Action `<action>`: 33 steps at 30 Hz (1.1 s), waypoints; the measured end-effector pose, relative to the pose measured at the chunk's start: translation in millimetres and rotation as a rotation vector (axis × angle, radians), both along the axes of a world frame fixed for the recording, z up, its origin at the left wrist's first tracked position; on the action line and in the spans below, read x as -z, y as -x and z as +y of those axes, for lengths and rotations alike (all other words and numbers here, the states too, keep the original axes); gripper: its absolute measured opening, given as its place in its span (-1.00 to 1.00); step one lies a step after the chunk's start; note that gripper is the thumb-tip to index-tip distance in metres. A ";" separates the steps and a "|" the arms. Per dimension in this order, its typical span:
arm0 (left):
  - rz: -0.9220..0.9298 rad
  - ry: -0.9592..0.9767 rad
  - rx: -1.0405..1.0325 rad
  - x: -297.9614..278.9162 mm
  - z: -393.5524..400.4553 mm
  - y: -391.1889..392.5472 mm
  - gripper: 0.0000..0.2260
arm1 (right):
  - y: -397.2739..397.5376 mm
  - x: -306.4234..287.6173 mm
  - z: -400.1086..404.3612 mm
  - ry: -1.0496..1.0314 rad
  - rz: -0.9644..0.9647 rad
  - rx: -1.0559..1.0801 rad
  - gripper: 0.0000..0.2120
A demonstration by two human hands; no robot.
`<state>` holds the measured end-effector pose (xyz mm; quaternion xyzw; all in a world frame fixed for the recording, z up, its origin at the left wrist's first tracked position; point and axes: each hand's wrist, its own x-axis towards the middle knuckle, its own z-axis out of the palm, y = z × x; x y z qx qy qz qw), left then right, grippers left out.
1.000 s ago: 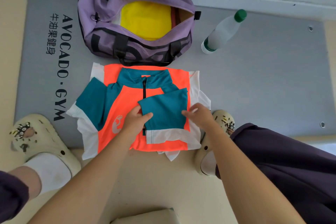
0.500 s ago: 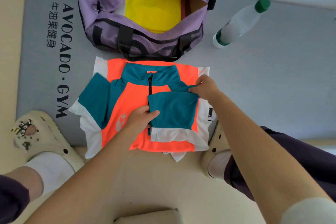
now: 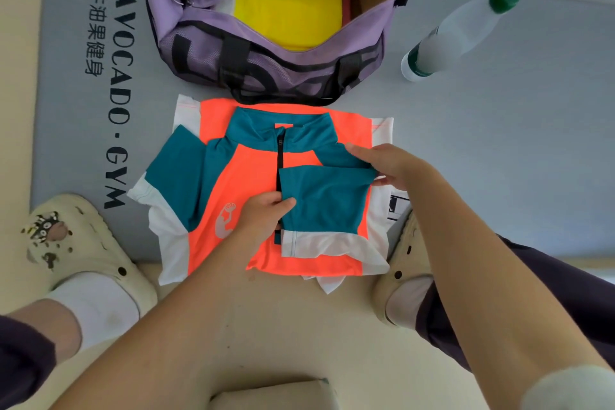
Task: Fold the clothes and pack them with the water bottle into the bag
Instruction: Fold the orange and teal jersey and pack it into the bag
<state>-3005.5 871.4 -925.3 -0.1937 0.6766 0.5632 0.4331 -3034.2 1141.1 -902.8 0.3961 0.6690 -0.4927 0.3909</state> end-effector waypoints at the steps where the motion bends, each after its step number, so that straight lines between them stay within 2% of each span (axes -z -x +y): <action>1: -0.002 0.005 0.001 0.0 0.0 0.1 -0.88 | 1.6 2.7 -3.4 -0.073 0.010 -0.011 -0.47; 4: -0.004 0.024 -0.004 2.4 0.8 0.3 -0.88 | 7.0 9.6 -7.7 -0.152 0.173 -0.026 -0.76; 8: -0.004 0.088 -0.012 4.1 2.1 0.9 -0.89 | 10.6 13.3 -4.7 -0.348 0.391 0.027 -0.92; 10: 0.007 0.101 -0.006 3.8 2.3 0.5 -0.84 | 5.7 12.1 -3.6 -0.416 0.373 0.054 -0.84; 13: 0.003 0.078 0.015 1.2 1.5 -0.3 -0.89 | -5.2 3.8 -0.5 -0.289 0.244 -0.039 -0.66; 15: -0.006 0.077 0.056 0.6 1.0 -0.6 -0.95 | -10.8 1.8 2.9 -0.217 0.171 -0.182 -0.73; 16: -0.015 0.075 0.069 0.7 1.2 -0.8 -0.97 | -12.4 2.5 4.0 -0.247 0.190 -0.188 -0.80; 17: -0.023 0.075 0.077 1.2 1.6 -0.9 -0.97 | -13.4 3.4 4.5 -0.301 0.238 -0.125 -0.85; 19: -0.021 0.083 0.078 0.9 2.8 -0.8 -0.91 | -17.4 0.9 1.7 -0.378 0.329 0.139 -0.93; 21: 0.006 0.102 0.069 -0.3 3.8 -0.5 -0.86 | -29.8 -4.8 -4.3 -0.391 0.358 0.293 -0.89; 23: 0.024 0.098 0.082 -2.6 4.3 -1.3 -0.92 | -52.1 -8.7 -12.3 -0.362 0.262 0.171 -0.72; 25: 0.027 0.092 0.122 -3.3 4.0 -2.2 -0.95 | -80.2 -13.5 -24.1 -0.285 0.087 -0.076 -0.58; 28: 0.023 0.102 0.172 0.3 3.3 -3.4 -0.91 | -120.0 -9.1 -38.2 -0.295 -0.025 -0.351 -0.67; 30: 0.024 0.104 0.182 1.2 2.3 -4.5 -0.96 | -135.4 -5.9 -37.9 -0.334 0.014 -0.323 -0.77; 33: 0.060 0.116 0.202 -0.5 1.5 -7.7 -0.94 | -143.9 -7.1 -31.4 -0.348 0.026 -0.299 -0.84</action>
